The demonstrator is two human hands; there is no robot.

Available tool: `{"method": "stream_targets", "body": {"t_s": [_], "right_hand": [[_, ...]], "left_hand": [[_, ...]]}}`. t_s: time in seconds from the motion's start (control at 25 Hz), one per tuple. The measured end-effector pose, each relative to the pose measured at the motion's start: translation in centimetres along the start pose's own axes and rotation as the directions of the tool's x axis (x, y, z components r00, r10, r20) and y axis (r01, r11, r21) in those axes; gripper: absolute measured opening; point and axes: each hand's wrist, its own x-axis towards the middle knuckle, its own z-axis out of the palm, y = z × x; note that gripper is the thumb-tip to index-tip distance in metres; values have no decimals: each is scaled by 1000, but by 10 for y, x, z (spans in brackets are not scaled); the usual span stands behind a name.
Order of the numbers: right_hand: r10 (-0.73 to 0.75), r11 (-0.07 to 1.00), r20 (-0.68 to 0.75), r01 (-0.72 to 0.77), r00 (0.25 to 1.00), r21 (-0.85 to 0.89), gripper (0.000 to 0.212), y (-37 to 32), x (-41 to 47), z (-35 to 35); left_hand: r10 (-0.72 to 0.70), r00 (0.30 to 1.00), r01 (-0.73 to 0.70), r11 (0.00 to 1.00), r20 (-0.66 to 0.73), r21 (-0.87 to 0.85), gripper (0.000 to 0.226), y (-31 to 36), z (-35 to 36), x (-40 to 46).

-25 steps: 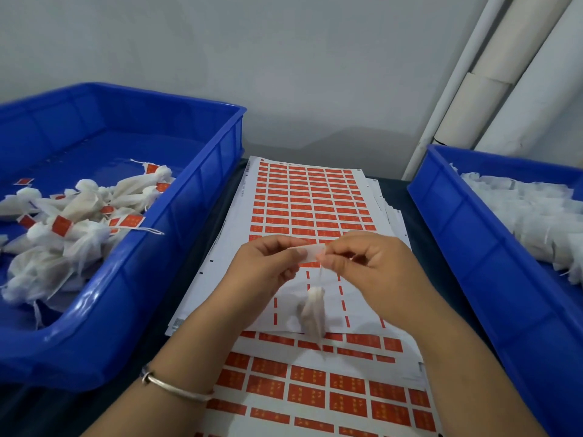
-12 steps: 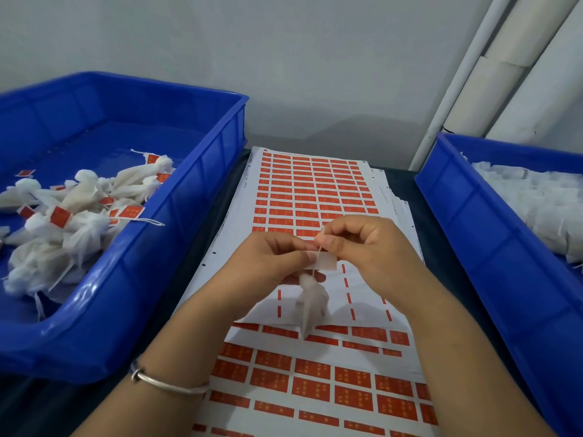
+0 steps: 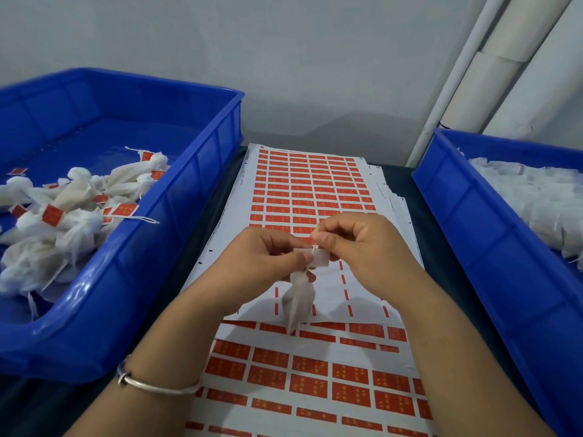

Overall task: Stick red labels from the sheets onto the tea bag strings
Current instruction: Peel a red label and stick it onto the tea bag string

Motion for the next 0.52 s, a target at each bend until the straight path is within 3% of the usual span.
{"method": "stream_targets", "body": {"t_s": [0.24,0.4,0.52], "right_hand": [[4,1000,-74,-4,997,4,27,0,0,0],[21,999,-152,-17,988,27,23,-1,0,-1],[17,999,-162,-10,987,39,22,-1,0,1]], "left_hand": [[10,996,-17,997,-87,-75,4,2,-1,-1],[-45,984,13,982,-173,-186,20,0,3,2],[-180,976,132,936,-120,-328,38,-2,6,5]]}}
